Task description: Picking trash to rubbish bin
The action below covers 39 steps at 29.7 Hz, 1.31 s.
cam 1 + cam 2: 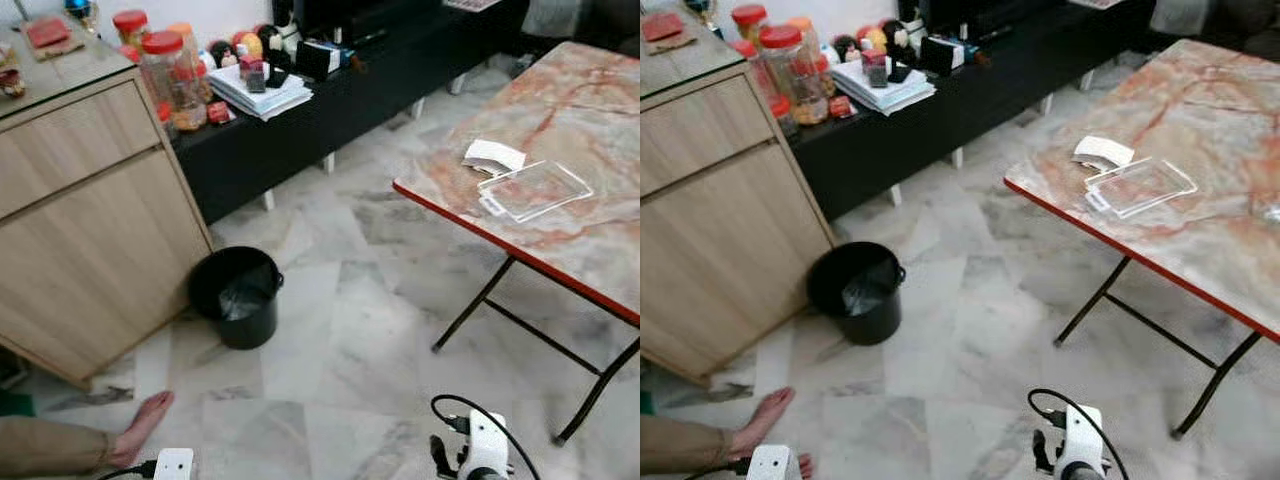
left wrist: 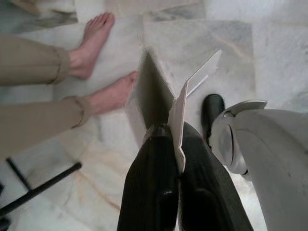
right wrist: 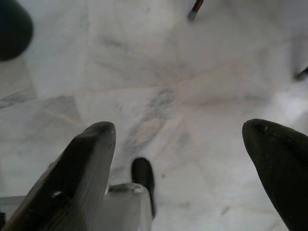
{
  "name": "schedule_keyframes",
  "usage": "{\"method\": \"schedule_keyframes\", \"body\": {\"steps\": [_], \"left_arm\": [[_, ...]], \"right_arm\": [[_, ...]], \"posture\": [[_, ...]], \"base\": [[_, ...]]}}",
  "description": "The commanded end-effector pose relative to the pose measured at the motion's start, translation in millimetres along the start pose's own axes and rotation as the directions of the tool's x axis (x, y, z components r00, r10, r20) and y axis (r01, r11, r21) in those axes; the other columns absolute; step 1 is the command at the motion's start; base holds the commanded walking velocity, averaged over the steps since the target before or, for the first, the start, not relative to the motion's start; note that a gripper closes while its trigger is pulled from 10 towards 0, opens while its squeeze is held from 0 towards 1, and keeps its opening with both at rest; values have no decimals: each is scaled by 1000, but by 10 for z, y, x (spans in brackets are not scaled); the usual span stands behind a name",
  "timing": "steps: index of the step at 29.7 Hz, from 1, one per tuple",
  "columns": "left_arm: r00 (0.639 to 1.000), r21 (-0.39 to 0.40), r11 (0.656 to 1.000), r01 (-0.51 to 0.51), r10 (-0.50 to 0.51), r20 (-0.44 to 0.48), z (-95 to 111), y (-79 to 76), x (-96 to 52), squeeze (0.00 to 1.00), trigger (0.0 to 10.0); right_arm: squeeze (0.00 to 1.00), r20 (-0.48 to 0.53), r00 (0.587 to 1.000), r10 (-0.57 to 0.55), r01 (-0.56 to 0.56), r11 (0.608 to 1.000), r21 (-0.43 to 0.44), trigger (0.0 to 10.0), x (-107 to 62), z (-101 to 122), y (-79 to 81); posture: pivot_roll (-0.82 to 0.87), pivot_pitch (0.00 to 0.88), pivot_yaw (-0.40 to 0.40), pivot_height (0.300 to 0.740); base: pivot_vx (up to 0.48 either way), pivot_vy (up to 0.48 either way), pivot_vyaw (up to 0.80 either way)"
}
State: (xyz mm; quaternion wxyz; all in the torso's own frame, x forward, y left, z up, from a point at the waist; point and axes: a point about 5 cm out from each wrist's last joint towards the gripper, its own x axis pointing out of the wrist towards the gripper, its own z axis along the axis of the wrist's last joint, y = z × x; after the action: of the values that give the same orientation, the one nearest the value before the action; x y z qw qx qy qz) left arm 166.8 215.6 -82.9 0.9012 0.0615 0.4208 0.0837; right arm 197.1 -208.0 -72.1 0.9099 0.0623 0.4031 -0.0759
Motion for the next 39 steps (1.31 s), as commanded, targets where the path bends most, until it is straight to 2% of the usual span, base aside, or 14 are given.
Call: {"method": "schedule_keyframes", "body": {"steps": [1,4,17,22,28,39], "left_arm": [[999,0,1000,-14,14,-40,-103,65,-24,0,10000],[999,1,1000,-14,14,-38,-102,62,-24,0,10000],[999,-6,1000,-17,17,-36,-94,55,-22,0,10000],[999,-9,1000,-21,21,-39,-102,62,-24,0,10000],[999,-18,1000,-26,25,-40,-106,68,-25,0,10000],[999,-21,999,-31,30,-39,-102,82,-24,0,10000]], "right_arm": [[0,-9,1000,16,-16,1000,-14,10000,4,-24,72],[0,-13,1000,18,-18,1000,-19,10000,4,-23,68],[0,-8,1000,20,-20,1000,5,10000,7,-11,71],[0,-23,999,25,-26,998,-49,10000,6,-34,97],[0,-8,1000,2,-2,1000,1,10000,2,-38,89],[0,-10,1000,4,-4,1000,4,10000,1,-39,81]], "posture": [[71,171,-15,740],[71,171,-16,740],[82,172,-24,740],[85,181,-23,740],[89,189,-19,740],[88,196,-17,740]], "base": [[255,0,719],[257,0,773],[257,0,0],[256,0,390],[254,0,400],[253,0,0]]}}
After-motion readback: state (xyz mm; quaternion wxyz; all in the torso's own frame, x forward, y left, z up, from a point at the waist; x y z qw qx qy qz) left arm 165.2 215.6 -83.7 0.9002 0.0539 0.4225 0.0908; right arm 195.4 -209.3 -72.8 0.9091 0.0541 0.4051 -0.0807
